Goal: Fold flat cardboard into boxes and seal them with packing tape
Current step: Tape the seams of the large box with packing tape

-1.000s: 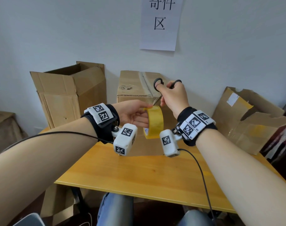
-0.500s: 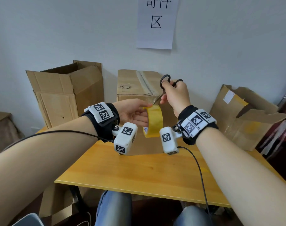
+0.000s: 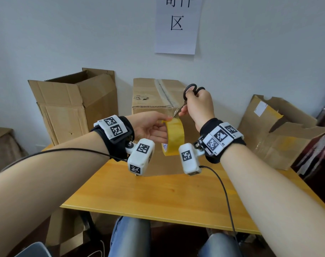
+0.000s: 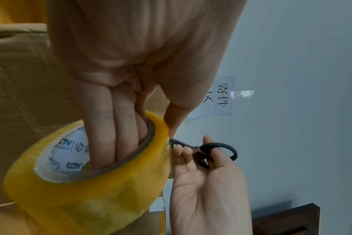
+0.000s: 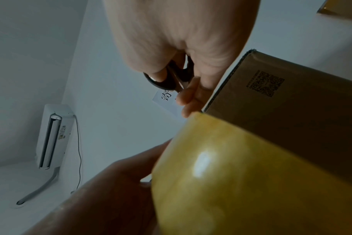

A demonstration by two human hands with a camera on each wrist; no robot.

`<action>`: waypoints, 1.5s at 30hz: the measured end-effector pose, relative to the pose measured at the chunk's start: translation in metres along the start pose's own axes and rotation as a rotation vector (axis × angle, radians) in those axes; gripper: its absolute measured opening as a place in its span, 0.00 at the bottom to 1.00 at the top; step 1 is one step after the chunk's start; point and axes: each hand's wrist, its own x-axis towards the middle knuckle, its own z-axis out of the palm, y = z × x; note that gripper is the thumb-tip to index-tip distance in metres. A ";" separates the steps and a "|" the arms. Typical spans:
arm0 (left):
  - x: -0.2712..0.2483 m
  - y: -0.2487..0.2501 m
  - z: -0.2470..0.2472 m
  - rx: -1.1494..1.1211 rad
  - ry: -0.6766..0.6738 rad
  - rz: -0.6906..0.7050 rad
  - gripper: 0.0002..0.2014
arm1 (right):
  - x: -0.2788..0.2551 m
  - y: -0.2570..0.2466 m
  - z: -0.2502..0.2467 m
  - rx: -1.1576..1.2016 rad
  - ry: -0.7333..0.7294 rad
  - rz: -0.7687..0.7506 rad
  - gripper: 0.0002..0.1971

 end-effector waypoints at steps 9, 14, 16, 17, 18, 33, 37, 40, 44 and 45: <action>-0.001 -0.001 0.000 0.010 0.005 -0.011 0.13 | -0.001 -0.002 0.004 0.019 -0.049 0.025 0.14; 0.000 -0.004 0.002 0.011 -0.007 -0.021 0.13 | -0.004 -0.001 0.005 -0.004 -0.073 0.020 0.12; 0.001 -0.003 0.002 0.006 -0.003 -0.016 0.13 | -0.002 0.000 0.007 -0.008 -0.074 0.020 0.12; 0.001 -0.003 0.001 0.003 0.000 -0.013 0.13 | -0.002 0.000 0.008 -0.013 -0.076 0.023 0.12; 0.001 -0.003 0.000 0.001 0.001 -0.014 0.13 | -0.002 0.000 0.009 -0.019 -0.078 0.025 0.12; -0.001 -0.005 0.001 0.006 -0.012 0.001 0.12 | -0.003 -0.003 0.009 -0.070 -0.084 0.010 0.11; -0.002 -0.006 0.000 0.005 -0.011 -0.001 0.13 | -0.004 -0.002 0.008 -0.046 -0.080 0.005 0.13; -0.003 -0.008 0.002 0.026 -0.018 0.004 0.12 | -0.006 0.000 0.010 0.000 -0.085 0.015 0.14; -0.005 -0.009 0.006 0.037 -0.041 -0.001 0.12 | -0.007 0.006 0.011 0.022 -0.093 0.029 0.14; -0.005 -0.009 0.007 0.034 -0.041 0.001 0.12 | -0.006 0.006 0.010 0.002 -0.087 0.028 0.15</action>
